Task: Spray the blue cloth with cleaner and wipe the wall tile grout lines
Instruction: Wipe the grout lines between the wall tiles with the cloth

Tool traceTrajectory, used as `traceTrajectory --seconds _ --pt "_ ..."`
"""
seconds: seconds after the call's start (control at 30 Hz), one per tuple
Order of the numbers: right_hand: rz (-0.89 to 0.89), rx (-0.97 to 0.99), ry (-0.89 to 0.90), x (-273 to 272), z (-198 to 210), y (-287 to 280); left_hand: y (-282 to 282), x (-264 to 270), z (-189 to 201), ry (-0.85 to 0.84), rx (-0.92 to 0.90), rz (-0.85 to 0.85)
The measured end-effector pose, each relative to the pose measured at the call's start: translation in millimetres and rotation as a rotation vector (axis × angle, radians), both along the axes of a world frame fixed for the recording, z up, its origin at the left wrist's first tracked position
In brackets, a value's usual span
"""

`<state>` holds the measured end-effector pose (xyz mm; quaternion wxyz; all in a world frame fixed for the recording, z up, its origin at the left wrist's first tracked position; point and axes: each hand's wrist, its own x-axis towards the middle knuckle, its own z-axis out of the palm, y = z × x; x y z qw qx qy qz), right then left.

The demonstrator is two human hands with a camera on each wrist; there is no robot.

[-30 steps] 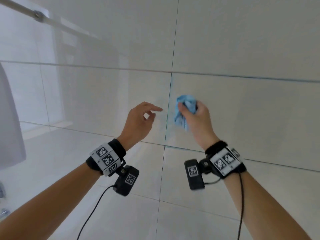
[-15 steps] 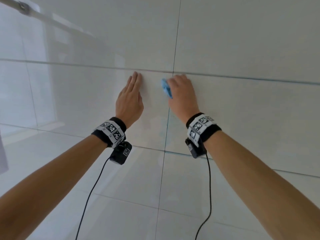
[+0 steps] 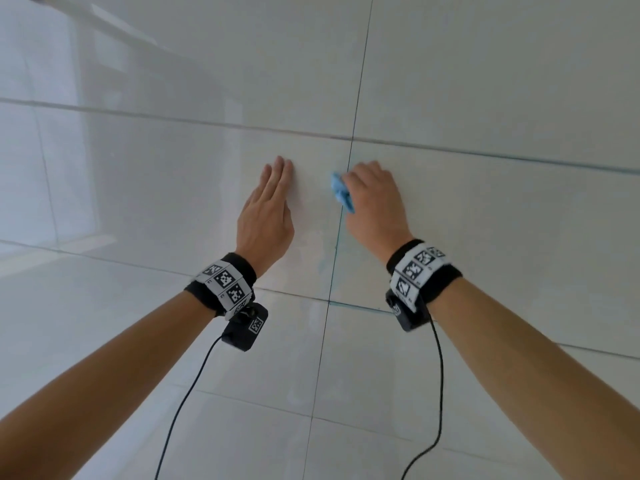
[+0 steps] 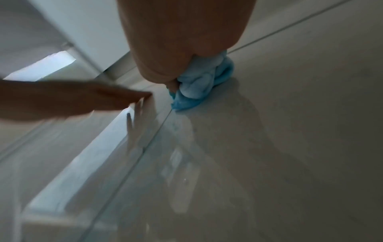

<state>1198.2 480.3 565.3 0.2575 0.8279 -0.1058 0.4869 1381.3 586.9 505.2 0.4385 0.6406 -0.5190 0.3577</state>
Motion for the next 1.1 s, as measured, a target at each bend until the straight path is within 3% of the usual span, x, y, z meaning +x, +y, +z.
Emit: traceTrajectory --seconds 0.1,0.27,0.37,0.47,0.6,0.7,0.8,0.93,1.0,1.1 --pt "0.020 -0.045 0.118 -6 -11 3 2 0 1 -0.012 0.014 0.022" --pt "-0.062 0.073 -0.047 -2 49 7 3 -1 2 -0.007 0.020 0.031" --pt "-0.071 0.104 -0.073 1 56 9 2 0 1 -0.010 0.018 0.037" --pt "-0.049 0.069 -0.044 2 21 4 2 0 -1 -0.010 0.016 0.040" --pt "0.055 0.051 0.087 -7 -70 6 5 -1 -3 -0.019 0.038 0.040" --pt "0.004 -0.009 0.190 -14 -109 8 8 -3 -3 -0.016 0.060 0.042" --pt "-0.058 0.003 0.203 -13 -76 9 9 -5 -3 -0.019 0.078 0.056" --pt "-0.109 0.087 -0.031 -15 29 15 8 -7 -4 -0.025 0.081 0.078" --pt "-0.153 0.123 -0.052 -16 68 15 7 -8 -5 -0.026 0.083 0.083" --pt "-0.165 0.103 -0.020 -13 77 14 4 -9 -7 -0.017 0.071 0.090"
